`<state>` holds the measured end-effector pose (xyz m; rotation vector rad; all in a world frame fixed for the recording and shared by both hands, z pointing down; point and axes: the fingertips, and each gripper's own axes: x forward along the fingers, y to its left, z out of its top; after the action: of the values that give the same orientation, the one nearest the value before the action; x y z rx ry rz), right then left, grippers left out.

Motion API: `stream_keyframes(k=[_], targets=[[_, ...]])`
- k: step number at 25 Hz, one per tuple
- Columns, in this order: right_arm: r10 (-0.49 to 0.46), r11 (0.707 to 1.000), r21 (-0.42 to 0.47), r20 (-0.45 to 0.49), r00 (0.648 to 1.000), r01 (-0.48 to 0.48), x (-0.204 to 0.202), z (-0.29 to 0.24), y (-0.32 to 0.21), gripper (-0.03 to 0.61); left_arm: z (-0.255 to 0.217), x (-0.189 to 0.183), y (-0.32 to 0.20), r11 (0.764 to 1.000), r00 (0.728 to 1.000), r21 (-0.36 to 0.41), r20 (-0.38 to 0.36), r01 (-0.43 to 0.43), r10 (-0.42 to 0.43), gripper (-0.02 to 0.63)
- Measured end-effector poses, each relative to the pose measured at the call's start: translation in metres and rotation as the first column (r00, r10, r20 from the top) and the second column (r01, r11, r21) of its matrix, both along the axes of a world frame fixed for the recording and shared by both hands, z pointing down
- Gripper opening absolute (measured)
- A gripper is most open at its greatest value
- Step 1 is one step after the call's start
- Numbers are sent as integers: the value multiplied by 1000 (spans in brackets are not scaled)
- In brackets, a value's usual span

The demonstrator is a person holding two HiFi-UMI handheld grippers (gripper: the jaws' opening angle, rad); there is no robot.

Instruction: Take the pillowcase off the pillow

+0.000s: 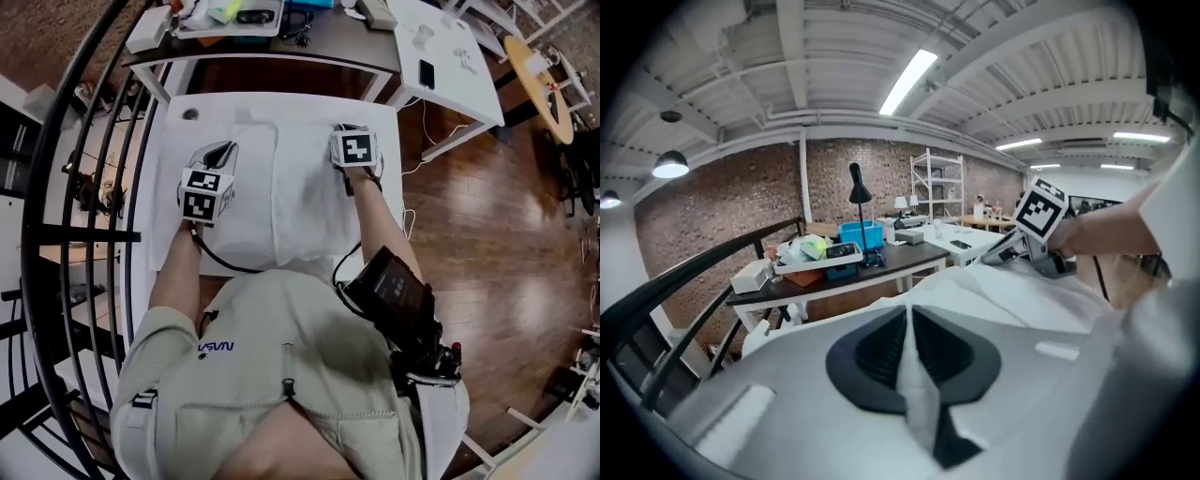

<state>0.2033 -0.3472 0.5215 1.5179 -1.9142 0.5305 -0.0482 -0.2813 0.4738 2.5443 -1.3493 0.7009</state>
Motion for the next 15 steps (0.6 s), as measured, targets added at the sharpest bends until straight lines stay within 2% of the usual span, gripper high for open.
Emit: stream_keyframes(k=[4,6,9,12,15], targets=[[128,990,56,42,991,-130,36,-18,4,14,-19,-22,15,998,994,28,-104,49,-46,21],[184,979,75,65,981,-188,57,-24,8,12,-25,-32,21,998,989,32,-133,62,-57,21],[264,959,78,90,960,-272,84,-26,15,12,-25,-36,21,997,987,31,-147,65,-60,21],[344,937,34,100,934,-348,104,-4,27,12,-9,-32,12,998,990,17,-130,65,-63,21],[362,932,-20,99,927,-362,104,25,38,11,22,-28,4,997,991,-35,-111,68,-71,21]])
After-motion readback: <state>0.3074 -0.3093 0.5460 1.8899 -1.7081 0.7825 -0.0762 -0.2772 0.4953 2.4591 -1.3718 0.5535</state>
